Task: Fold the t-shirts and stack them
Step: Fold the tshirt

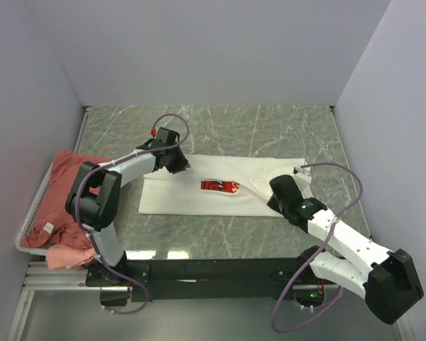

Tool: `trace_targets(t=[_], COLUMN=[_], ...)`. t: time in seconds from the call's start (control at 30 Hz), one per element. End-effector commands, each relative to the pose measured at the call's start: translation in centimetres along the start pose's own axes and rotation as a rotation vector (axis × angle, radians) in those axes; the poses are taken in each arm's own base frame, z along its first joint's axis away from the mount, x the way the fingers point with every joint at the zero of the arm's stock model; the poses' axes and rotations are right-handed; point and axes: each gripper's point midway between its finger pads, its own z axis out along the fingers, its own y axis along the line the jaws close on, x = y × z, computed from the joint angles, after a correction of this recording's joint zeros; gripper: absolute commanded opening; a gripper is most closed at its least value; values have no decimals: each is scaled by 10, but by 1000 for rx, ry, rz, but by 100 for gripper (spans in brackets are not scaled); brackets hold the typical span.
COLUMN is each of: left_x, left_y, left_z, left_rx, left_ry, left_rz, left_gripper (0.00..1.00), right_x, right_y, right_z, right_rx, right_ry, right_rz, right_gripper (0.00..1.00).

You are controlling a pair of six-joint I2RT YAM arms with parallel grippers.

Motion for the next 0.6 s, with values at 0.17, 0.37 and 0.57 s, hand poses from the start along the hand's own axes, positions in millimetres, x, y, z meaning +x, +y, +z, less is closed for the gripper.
trace_targets(t=[0.17,0.37,0.57], left_x=[14,30,38], left_y=[-38,-28,-17], left_z=[5,12,10], left_rx=[94,89,75], left_ry=[18,47,56], left_rz=[39,44,46], left_gripper=[28,27,27], right_x=[1,8,11], right_y=[-11,5,15], right_z=[6,10,11], right_rx=[37,-37,-69], right_ry=[-4,40,63], right_rz=[2,-14,-28], right_gripper=[0,1,1])
